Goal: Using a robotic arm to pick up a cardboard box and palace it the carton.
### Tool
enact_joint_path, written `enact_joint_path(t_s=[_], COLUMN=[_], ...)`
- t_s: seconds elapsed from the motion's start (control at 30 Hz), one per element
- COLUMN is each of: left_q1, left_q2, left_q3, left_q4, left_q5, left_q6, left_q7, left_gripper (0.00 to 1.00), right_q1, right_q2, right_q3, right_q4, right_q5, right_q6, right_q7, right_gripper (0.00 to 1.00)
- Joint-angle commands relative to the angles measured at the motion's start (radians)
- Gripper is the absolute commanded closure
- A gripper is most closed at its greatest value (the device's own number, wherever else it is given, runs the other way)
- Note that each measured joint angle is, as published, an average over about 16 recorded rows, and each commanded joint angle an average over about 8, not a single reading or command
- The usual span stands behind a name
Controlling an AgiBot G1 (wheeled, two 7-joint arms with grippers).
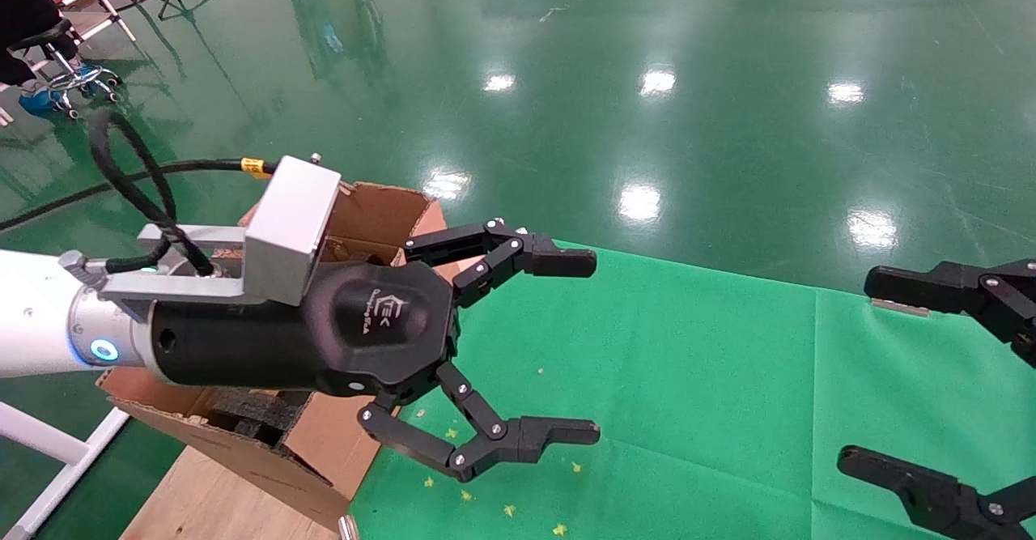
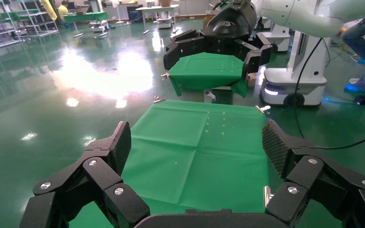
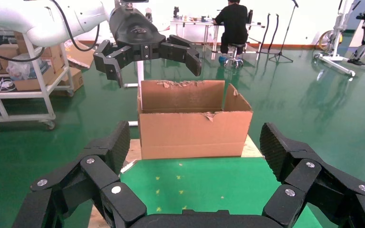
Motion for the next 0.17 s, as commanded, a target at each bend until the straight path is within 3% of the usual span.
enact_joint_path(t_s=[0.03,0.17], left_q1=[0.000,0.000], left_q2=[0.000,0.000], left_q3=[0.000,0.000], left_q4=[0.000,0.000], left_q5=[0.000,0.000], left_q6=[0.000,0.000], left_q7=[0.000,0.000], left_gripper=[0.00,0.00], right_q1=[0.000,0.000], right_q2=[0.000,0.000], right_q3=[0.000,0.000], right_q4=[0.000,0.000], right_q5=[0.000,0.000], right_q6=[0.000,0.000], right_q7=[0.000,0.000], right_gripper=[0.00,0.00])
